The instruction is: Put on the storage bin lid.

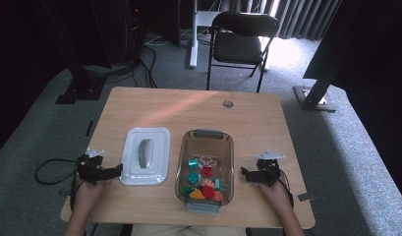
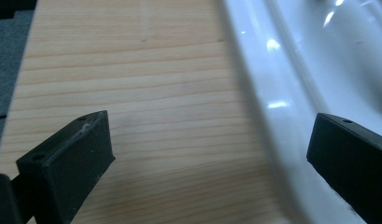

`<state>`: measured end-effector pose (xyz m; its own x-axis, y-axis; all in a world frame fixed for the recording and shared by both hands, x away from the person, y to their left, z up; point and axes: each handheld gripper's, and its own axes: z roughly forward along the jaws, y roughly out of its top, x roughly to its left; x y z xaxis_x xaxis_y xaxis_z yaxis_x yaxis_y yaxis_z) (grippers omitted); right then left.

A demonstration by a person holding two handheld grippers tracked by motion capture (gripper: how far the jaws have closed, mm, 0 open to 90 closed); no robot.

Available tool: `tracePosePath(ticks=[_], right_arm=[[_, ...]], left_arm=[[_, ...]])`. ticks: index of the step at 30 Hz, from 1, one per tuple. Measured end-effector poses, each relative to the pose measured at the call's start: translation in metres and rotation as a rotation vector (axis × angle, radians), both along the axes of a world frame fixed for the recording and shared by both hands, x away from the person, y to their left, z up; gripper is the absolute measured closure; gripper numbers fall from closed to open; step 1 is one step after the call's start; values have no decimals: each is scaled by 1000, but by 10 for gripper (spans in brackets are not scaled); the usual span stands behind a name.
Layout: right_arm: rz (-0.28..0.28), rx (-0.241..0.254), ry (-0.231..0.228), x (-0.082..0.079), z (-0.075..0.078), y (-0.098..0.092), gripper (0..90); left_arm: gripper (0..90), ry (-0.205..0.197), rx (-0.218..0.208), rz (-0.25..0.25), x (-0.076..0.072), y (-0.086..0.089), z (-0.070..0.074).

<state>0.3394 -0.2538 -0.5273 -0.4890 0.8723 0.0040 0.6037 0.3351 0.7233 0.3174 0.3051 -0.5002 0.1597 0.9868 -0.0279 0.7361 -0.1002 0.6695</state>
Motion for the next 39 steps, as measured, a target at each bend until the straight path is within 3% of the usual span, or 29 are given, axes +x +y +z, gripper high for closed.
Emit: tracePosePath(ticks=[1, 8, 12, 14, 26, 32, 39], right_arm=[[0, 0, 0, 0, 0, 0, 125], [1, 0, 0, -1, 0, 0, 124], [1, 0, 1, -1, 0, 0, 124], [2, 0, 1, -1, 0, 0, 124], [2, 0, 1, -1, 0, 0, 124], [2, 0, 1, -1, 0, 0, 124], [1, 0, 1, -1, 0, 0, 124]], left_arm=[[8, 8, -11, -37, 0, -8, 6], [9, 2, -35, -66, 2, -20, 14], [8, 6, -29, -79, 3, -25, 15], [9, 18, -29, -114, 8, -35, 15], [9, 39, -40, -163, 23, -60, 12], [54, 46, -57, -197, 29, -67, 9], [194, 28, -83, -228, 37, -73, 9]])
